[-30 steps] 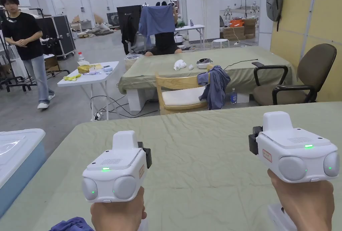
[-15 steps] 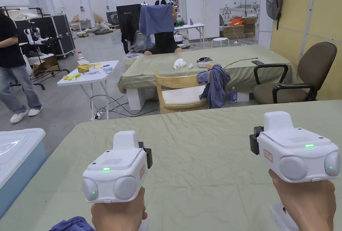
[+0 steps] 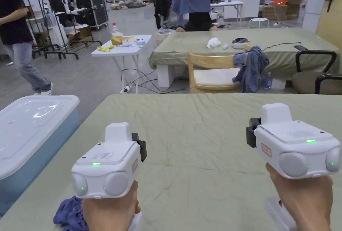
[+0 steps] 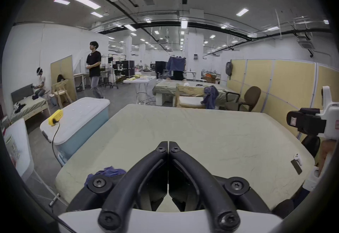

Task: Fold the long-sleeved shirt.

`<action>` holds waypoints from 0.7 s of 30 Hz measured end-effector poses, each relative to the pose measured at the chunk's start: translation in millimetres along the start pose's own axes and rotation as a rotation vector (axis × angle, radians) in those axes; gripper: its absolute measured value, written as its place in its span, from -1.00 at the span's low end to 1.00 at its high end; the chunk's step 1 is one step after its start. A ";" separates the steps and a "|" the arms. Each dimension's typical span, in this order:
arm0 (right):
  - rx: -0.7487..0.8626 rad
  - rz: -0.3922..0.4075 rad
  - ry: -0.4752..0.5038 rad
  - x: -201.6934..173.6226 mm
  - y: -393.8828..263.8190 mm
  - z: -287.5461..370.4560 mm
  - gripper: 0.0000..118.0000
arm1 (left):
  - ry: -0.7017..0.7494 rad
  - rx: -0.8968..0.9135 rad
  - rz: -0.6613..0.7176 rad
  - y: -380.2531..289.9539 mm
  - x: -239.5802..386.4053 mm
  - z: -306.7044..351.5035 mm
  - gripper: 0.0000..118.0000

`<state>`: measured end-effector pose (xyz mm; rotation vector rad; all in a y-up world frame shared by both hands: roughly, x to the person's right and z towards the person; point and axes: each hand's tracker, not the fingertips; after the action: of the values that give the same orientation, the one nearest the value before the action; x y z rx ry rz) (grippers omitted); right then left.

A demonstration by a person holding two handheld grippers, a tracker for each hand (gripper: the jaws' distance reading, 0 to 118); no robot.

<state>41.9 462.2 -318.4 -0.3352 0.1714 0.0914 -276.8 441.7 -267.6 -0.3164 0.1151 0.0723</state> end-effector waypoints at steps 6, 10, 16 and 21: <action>-0.006 0.038 0.167 -74.9 0.2 -31.7 -0.97 | 0.172 -0.027 0.022 -16.1 -70.1 18.8 -1.00; -0.021 0.048 0.264 -123.3 -3.2 -48.7 -0.97 | 0.262 -0.040 0.068 -28.0 -115.7 31.0 -1.00; -0.041 0.094 0.355 -173.5 -10.0 -66.9 -0.97 | 0.330 -0.088 0.076 -43.4 -151.8 28.6 -1.00; -0.074 0.107 0.370 -184.9 -18.6 -83.6 -0.97 | 0.295 -0.172 0.058 -43.7 -167.7 2.9 -1.00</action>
<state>-150.1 405.5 -356.5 -0.4151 0.5533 0.1419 -438.8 392.3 -230.7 -0.4949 0.4126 0.0927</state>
